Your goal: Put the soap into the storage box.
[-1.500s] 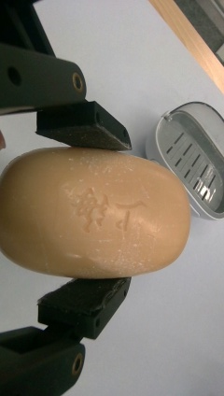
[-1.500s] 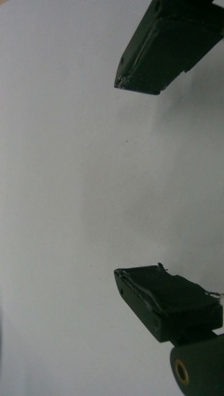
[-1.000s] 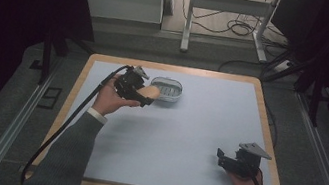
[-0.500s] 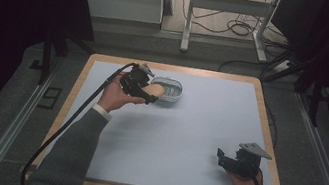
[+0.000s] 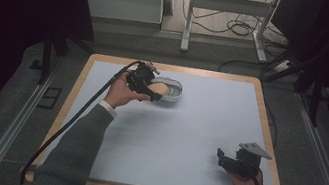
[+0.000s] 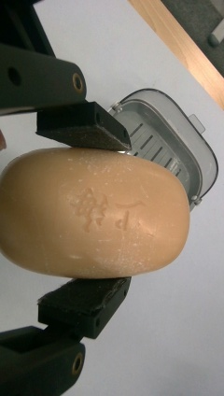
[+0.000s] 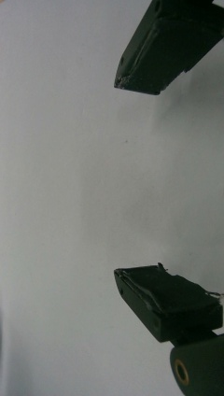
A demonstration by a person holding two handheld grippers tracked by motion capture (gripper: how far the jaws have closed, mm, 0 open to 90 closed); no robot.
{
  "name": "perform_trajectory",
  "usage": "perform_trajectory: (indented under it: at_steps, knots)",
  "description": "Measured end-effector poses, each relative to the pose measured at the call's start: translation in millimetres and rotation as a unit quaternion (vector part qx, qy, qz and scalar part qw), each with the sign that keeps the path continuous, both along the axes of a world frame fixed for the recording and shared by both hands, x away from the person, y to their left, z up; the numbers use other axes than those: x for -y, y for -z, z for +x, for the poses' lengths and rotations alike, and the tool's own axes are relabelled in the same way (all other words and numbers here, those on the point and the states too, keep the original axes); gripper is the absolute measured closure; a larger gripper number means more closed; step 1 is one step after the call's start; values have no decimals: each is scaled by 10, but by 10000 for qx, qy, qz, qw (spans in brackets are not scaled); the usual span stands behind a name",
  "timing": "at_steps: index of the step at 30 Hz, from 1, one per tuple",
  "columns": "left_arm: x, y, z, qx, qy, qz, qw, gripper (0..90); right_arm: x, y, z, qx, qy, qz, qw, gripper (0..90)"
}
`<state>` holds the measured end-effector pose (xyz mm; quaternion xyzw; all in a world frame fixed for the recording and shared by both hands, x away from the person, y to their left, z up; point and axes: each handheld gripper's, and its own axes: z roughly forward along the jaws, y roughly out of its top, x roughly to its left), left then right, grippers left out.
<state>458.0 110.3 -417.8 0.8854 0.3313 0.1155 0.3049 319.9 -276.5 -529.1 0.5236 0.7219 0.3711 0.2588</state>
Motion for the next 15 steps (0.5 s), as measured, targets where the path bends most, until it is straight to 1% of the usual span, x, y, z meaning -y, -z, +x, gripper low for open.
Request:
perform_trajectory:
  at_steps: [4, 6, 8, 12, 15]
  knots:
    - [20, 3, 47, 0, 13, 40, 10000, 321, -2, 0, 0, 0, -2, -11, 10000, 82]
    - [30, 4, 70, 0, 16, -11, 10000, 321, -3, 1, 0, 6, 7, -14, 10000, 82]
    - [38, 13, 100, -41, 39, -33, 10000, 322, -2, 1, 2, -6, 5, -8, 10000, 82]
    - [81, 30, 151, -66, 56, 28, 10000, 321, 1, 0, 2, -7, 4, 3, 10000, 82]
    - [123, 33, 183, -75, 64, 35, 9999, 322, 2, 0, 1, -6, -1, 9, 10000, 82]
